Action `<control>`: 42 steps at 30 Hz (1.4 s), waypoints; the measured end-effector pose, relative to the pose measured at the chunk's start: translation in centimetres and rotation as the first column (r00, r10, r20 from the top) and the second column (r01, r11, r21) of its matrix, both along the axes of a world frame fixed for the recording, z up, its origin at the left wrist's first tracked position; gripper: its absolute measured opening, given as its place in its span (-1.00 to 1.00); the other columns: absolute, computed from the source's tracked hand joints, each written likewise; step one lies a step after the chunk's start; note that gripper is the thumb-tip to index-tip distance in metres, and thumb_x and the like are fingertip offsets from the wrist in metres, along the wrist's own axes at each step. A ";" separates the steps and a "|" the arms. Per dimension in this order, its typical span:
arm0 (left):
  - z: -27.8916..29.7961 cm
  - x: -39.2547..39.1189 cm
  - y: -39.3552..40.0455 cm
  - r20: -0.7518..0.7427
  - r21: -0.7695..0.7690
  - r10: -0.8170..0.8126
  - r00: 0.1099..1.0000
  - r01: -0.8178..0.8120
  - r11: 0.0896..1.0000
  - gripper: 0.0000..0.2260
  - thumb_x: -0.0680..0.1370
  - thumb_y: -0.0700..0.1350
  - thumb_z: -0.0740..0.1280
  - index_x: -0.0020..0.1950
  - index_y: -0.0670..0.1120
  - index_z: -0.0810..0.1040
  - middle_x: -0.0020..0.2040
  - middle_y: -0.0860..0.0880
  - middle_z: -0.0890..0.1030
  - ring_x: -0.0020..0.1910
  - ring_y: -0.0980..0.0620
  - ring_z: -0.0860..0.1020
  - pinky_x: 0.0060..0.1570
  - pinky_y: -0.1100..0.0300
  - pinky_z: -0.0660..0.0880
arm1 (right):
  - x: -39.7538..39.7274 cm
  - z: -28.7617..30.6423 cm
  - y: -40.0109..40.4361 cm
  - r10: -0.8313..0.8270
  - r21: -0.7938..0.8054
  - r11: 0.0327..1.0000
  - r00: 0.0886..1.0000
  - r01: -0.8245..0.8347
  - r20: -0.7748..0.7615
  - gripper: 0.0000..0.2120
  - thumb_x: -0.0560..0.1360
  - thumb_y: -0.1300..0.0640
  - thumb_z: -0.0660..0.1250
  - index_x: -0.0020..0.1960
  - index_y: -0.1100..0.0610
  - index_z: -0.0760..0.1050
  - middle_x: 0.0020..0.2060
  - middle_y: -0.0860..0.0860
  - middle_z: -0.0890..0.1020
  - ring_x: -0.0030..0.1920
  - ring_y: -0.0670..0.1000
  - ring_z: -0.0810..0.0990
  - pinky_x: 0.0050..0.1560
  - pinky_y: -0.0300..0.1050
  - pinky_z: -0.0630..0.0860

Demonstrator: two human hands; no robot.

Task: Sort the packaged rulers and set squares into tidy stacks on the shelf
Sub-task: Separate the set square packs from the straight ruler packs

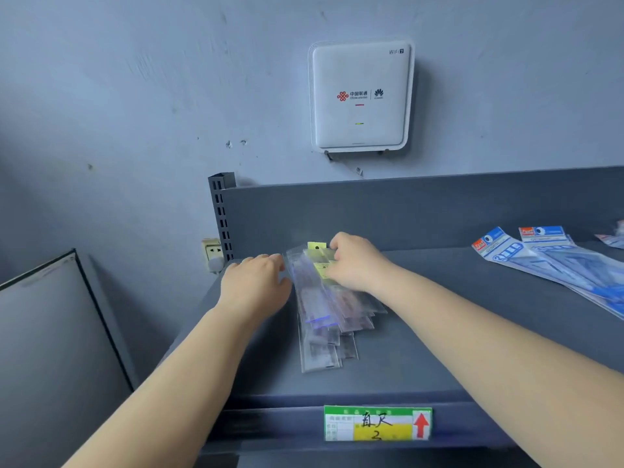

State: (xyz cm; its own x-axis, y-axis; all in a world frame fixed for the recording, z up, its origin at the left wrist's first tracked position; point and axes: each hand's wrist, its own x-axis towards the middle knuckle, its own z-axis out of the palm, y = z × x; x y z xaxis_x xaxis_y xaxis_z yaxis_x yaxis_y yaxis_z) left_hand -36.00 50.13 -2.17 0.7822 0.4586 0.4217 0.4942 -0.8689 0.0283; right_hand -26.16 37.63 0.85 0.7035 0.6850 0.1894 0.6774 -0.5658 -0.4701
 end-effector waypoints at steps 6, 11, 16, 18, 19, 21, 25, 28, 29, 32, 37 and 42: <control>0.3 0.5 -0.6 -0.013 0.023 -0.048 0.999 0.048 0.999 -0.74 0.59 0.00 0.13 0.22 -0.03 0.45 0.14 0.01 0.58 0.14 -0.08 0.51 0.02 0.14 0.36 | -0.5 0.5 -1.2 0.047 -0.037 0.999 0.960 -0.038 0.275 -0.75 0.49 0.21 0.18 0.16 0.19 0.41 0.09 0.07 0.49 0.09 0.12 0.47 -0.04 -0.07 0.43; 1.9 1.6 -2.4 0.007 0.166 -0.109 0.994 0.106 0.980 -0.73 0.58 0.02 0.15 0.23 -0.04 0.44 0.11 0.01 0.57 0.13 -0.07 0.49 -0.01 0.14 0.30 | 0.2 1.3 -4.2 0.017 -0.136 0.989 0.860 0.061 0.511 -0.80 0.52 0.21 0.14 0.12 0.12 0.41 0.03 0.01 0.51 -0.08 0.08 0.44 -0.24 -0.13 0.29; 3.1 4.6 -6.3 -0.009 0.218 -0.179 0.984 0.177 0.960 -0.75 0.56 -0.03 0.18 0.19 -0.08 0.46 0.08 0.00 0.57 0.08 -0.08 0.51 -0.10 0.17 0.23 | 1.7 1.4 -8.7 0.014 -0.239 0.954 0.766 0.183 0.642 -0.86 0.55 0.13 0.15 0.08 0.13 0.37 0.04 0.03 0.48 -0.01 0.08 0.42 -0.22 -0.10 0.25; 3.4 6.1 -8.7 -0.025 0.229 -0.208 0.978 0.208 0.951 -0.76 0.54 -0.07 0.18 0.18 -0.08 0.46 0.07 -0.01 0.56 0.08 -0.08 0.50 -0.11 0.17 0.21 | 2.6 1.3 -11.0 -0.013 -0.252 0.942 0.776 0.220 0.631 -0.83 0.55 0.09 0.16 0.10 0.13 0.37 0.05 0.03 0.46 0.07 0.09 0.43 -0.16 -0.08 0.26; 3.5 6.9 -10.0 -0.032 0.234 -0.222 0.974 0.224 0.946 -0.76 0.54 -0.07 0.18 0.17 -0.08 0.45 0.06 -0.01 0.56 0.07 -0.08 0.50 -0.11 0.17 0.21 | 3.1 1.3 -12.2 -0.033 -0.248 0.940 0.784 0.235 0.620 -0.81 0.54 0.08 0.16 0.11 0.13 0.38 0.06 0.03 0.46 0.09 0.10 0.43 -0.15 -0.08 0.26; 3.7 8.5 -12.8 -0.046 0.240 -0.258 0.965 0.262 0.935 -0.81 0.54 -0.07 0.17 0.11 -0.09 0.43 0.03 -0.01 0.54 0.07 -0.08 0.49 -0.11 0.15 0.22 | 4.1 1.2 -14.9 -0.067 -0.233 0.938 0.793 0.257 0.605 -0.79 0.54 0.08 0.16 0.13 0.13 0.39 0.07 0.04 0.46 0.11 0.10 0.42 -0.12 -0.07 0.26; 3.8 11.7 -18.9 -0.041 0.243 -0.332 0.942 0.332 0.912 -0.83 0.55 -0.06 0.17 0.09 -0.08 0.42 0.03 -0.01 0.54 0.07 -0.08 0.48 -0.11 0.16 0.20 | 6.4 0.8 -21.0 -0.133 -0.209 0.928 0.795 0.310 0.592 -0.74 0.53 0.09 0.16 0.19 0.11 0.40 0.11 0.04 0.46 0.17 0.10 0.40 -0.04 -0.07 0.27; 3.7 14.3 -24.1 -0.021 0.234 -0.381 0.924 0.375 0.897 -0.82 0.54 -0.06 0.17 0.11 -0.07 0.43 0.05 0.00 0.55 0.07 -0.07 0.49 -0.11 0.16 0.21 | 8.2 0.7 -26.1 -0.175 -0.205 0.911 0.788 0.356 0.590 -0.72 0.52 0.08 0.17 0.22 0.09 0.39 0.14 0.04 0.46 0.21 0.11 0.39 -0.03 -0.07 0.27; 3.6 15.1 -26.0 -0.019 0.225 -0.398 0.917 0.392 0.892 -0.79 0.54 -0.06 0.17 0.14 -0.06 0.44 0.08 0.01 0.55 0.09 -0.07 0.49 -0.10 0.17 0.23 | 8.8 0.7 -28.0 -0.186 -0.209 0.905 0.784 0.372 0.592 -0.72 0.53 0.08 0.17 0.22 0.09 0.39 0.14 0.04 0.45 0.21 0.11 0.39 0.00 -0.06 0.30; 3.4 17.6 -31.5 -0.018 0.195 -0.443 0.896 0.438 0.878 -0.72 0.55 -0.04 0.17 0.23 -0.04 0.44 0.14 0.01 0.55 0.13 -0.06 0.49 -0.03 0.16 0.27 | 10.4 0.8 -33.4 -0.207 -0.211 0.894 0.781 0.396 0.589 -0.72 0.54 0.06 0.17 0.21 0.12 0.38 0.14 0.05 0.45 0.20 0.11 0.39 0.06 -0.04 0.34; 3.2 20.9 -39.4 -0.040 0.196 -0.493 0.869 0.491 0.849 -0.73 0.55 -0.04 0.18 0.22 -0.07 0.44 0.15 -0.03 0.56 0.17 -0.09 0.48 0.09 0.11 0.31 | 13.1 0.4 -41.2 -0.249 -0.203 0.885 0.794 0.419 0.555 -0.67 0.55 0.05 0.15 0.28 0.09 0.36 0.19 0.04 0.45 0.25 0.11 0.37 0.10 -0.02 0.34; 3.0 24.5 -45.4 -0.074 0.197 -0.565 0.822 0.568 0.799 -0.72 0.54 -0.03 0.19 0.21 -0.06 0.46 0.16 -0.01 0.56 0.17 -0.08 0.48 0.06 0.12 0.30 | 16.0 -0.1 -47.5 -0.329 -0.182 0.855 0.778 0.486 0.535 -0.69 0.53 0.02 0.16 0.24 0.09 0.38 0.16 0.04 0.47 0.23 0.11 0.40 0.05 -0.03 0.39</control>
